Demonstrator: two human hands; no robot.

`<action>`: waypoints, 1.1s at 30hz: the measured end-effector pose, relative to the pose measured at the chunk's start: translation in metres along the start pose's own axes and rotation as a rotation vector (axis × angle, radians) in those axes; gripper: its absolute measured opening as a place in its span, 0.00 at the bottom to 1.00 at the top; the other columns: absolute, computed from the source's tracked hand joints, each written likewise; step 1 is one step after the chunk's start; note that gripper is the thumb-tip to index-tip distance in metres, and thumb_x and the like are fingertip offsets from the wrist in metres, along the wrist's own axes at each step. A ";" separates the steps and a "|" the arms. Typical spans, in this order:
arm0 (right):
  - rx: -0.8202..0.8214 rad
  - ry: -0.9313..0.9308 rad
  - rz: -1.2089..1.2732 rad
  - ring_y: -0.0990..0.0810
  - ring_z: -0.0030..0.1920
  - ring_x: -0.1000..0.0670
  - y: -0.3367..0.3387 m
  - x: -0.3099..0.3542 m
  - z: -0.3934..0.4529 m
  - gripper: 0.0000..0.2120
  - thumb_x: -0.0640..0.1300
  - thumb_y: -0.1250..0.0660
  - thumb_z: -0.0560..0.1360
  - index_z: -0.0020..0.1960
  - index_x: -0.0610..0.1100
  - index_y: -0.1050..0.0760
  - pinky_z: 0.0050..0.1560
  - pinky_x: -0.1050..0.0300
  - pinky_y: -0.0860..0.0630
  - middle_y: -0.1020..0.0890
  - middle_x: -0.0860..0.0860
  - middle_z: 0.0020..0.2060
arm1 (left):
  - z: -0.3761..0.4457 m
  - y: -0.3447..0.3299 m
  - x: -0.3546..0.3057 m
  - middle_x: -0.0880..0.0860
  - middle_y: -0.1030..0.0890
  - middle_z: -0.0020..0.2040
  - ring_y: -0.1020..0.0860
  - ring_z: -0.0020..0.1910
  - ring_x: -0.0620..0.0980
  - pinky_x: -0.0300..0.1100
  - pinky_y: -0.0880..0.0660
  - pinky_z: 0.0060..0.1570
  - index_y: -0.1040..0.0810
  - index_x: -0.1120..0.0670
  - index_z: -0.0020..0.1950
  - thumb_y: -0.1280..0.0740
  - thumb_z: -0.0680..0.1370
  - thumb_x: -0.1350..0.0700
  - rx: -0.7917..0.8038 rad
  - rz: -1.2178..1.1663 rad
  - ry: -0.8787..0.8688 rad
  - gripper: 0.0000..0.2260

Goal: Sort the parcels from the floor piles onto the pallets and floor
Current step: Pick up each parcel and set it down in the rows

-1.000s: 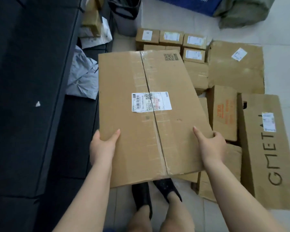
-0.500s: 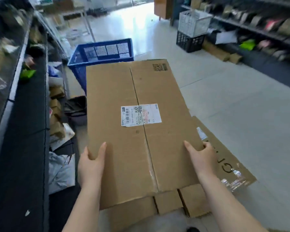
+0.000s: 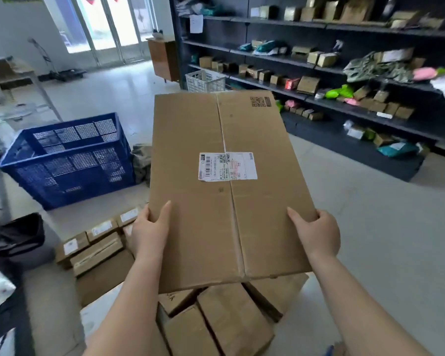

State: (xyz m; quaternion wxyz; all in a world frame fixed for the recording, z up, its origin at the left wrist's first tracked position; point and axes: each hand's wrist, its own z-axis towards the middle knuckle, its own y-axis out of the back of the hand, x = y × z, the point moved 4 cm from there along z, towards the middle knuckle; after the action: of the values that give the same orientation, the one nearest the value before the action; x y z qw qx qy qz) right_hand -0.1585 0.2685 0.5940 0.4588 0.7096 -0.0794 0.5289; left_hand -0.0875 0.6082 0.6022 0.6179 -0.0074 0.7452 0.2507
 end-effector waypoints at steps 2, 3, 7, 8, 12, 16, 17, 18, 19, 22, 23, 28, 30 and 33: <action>-0.045 0.002 -0.008 0.22 0.43 0.45 0.019 -0.001 0.015 0.23 0.63 0.30 0.67 0.47 0.43 0.23 0.39 0.55 0.27 0.20 0.48 0.45 | -0.002 -0.024 -0.011 0.49 0.21 0.55 0.23 0.52 0.53 0.51 0.25 0.55 0.25 0.50 0.62 0.36 0.73 0.36 0.038 -0.011 -0.008 0.24; -0.065 0.005 -0.016 0.22 0.43 0.45 0.028 0.000 0.020 0.23 0.63 0.30 0.67 0.47 0.43 0.23 0.39 0.54 0.26 0.21 0.48 0.45 | -0.002 -0.035 -0.015 0.50 0.20 0.54 0.23 0.51 0.53 0.52 0.25 0.54 0.24 0.50 0.61 0.37 0.74 0.37 0.058 -0.019 -0.016 0.23; -0.181 -0.017 -0.039 0.23 0.45 0.44 0.060 -0.001 0.041 0.21 0.60 0.30 0.68 0.48 0.42 0.23 0.41 0.53 0.26 0.22 0.47 0.47 | 0.002 -0.078 -0.039 0.50 0.20 0.54 0.24 0.49 0.52 0.50 0.26 0.53 0.24 0.54 0.61 0.38 0.76 0.39 0.138 -0.065 -0.044 0.22; -0.216 -0.030 -0.039 0.23 0.45 0.44 0.069 -0.002 0.045 0.21 0.59 0.29 0.68 0.48 0.42 0.24 0.40 0.54 0.28 0.22 0.46 0.47 | 0.004 -0.088 -0.049 0.51 0.20 0.54 0.24 0.50 0.52 0.49 0.26 0.53 0.23 0.54 0.60 0.38 0.75 0.38 0.167 -0.073 -0.061 0.23; -0.303 -0.076 -0.023 0.24 0.45 0.47 0.096 -0.012 0.066 0.23 0.60 0.30 0.69 0.53 0.42 0.24 0.40 0.56 0.30 0.22 0.47 0.49 | 0.007 -0.135 -0.085 0.52 0.19 0.54 0.21 0.54 0.55 0.54 0.25 0.58 0.22 0.51 0.58 0.38 0.65 0.31 0.253 -0.120 -0.103 0.31; -0.411 -0.127 0.032 0.23 0.48 0.47 0.120 -0.031 0.093 0.27 0.61 0.31 0.69 0.58 0.43 0.24 0.43 0.55 0.28 0.22 0.48 0.52 | 0.006 -0.188 -0.122 0.51 0.19 0.53 0.22 0.50 0.53 0.51 0.26 0.56 0.22 0.52 0.56 0.36 0.72 0.38 0.331 -0.105 -0.181 0.22; -0.431 -0.138 0.046 0.23 0.48 0.47 0.126 -0.037 0.101 0.27 0.61 0.31 0.69 0.59 0.43 0.24 0.43 0.56 0.28 0.22 0.48 0.52 | 0.005 -0.203 -0.130 0.49 0.19 0.54 0.22 0.52 0.52 0.52 0.26 0.58 0.22 0.51 0.58 0.36 0.71 0.36 0.345 -0.097 -0.189 0.24; -0.448 -0.151 0.063 0.23 0.48 0.47 0.132 -0.043 0.109 0.26 0.60 0.30 0.69 0.58 0.43 0.24 0.43 0.56 0.28 0.22 0.48 0.52 | 0.003 -0.218 -0.138 0.47 0.19 0.54 0.21 0.52 0.52 0.53 0.26 0.59 0.23 0.49 0.59 0.37 0.69 0.34 0.360 -0.094 -0.203 0.26; -0.466 -0.161 0.083 0.23 0.48 0.47 0.139 -0.050 0.120 0.25 0.60 0.30 0.70 0.58 0.43 0.24 0.43 0.57 0.30 0.21 0.48 0.52 | 0.002 -0.234 -0.146 0.46 0.19 0.53 0.21 0.52 0.51 0.54 0.25 0.58 0.23 0.47 0.59 0.38 0.67 0.33 0.374 -0.087 -0.215 0.27; -0.503 -0.187 0.137 0.23 0.47 0.47 0.161 -0.073 0.164 0.24 0.59 0.30 0.69 0.57 0.43 0.23 0.42 0.58 0.32 0.21 0.48 0.51 | -0.008 -0.296 -0.172 0.46 0.18 0.51 0.21 0.50 0.51 0.53 0.24 0.55 0.22 0.45 0.56 0.38 0.69 0.34 0.419 -0.055 -0.274 0.23; -0.515 -0.198 0.153 0.23 0.46 0.48 0.170 -0.082 0.182 0.24 0.59 0.30 0.69 0.56 0.43 0.23 0.41 0.58 0.32 0.21 0.48 0.51 | -0.012 -0.319 -0.181 0.47 0.18 0.53 0.21 0.52 0.51 0.53 0.24 0.56 0.22 0.46 0.57 0.39 0.68 0.33 0.423 -0.050 -0.288 0.25; -0.560 -0.253 0.257 0.21 0.46 0.49 0.220 -0.122 0.288 0.25 0.61 0.26 0.64 0.53 0.46 0.23 0.42 0.56 0.28 0.20 0.51 0.49 | -0.029 -0.451 -0.239 0.47 0.18 0.51 0.21 0.52 0.53 0.52 0.24 0.54 0.22 0.46 0.55 0.39 0.67 0.34 0.467 -0.014 -0.331 0.24; -0.561 -0.268 0.293 0.21 0.46 0.49 0.244 -0.135 0.334 0.24 0.61 0.25 0.63 0.51 0.47 0.23 0.43 0.55 0.27 0.19 0.52 0.48 | -0.040 -0.503 -0.268 0.45 0.18 0.50 0.20 0.51 0.52 0.53 0.24 0.54 0.22 0.44 0.54 0.38 0.67 0.33 0.487 -0.014 -0.344 0.22; -0.586 -0.285 0.324 0.20 0.46 0.49 0.280 -0.149 0.391 0.23 0.61 0.25 0.62 0.50 0.48 0.23 0.44 0.54 0.25 0.19 0.52 0.48 | -0.054 -0.570 -0.309 0.44 0.19 0.52 0.21 0.53 0.51 0.55 0.25 0.56 0.24 0.41 0.58 0.38 0.67 0.33 0.516 -0.014 -0.359 0.23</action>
State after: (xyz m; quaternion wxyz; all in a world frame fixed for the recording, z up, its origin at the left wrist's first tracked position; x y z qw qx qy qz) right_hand -0.1243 -0.2326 0.6226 0.5373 0.5929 -0.4021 0.4451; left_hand 0.1188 -0.0029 0.6864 0.7230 0.1887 0.6630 0.0463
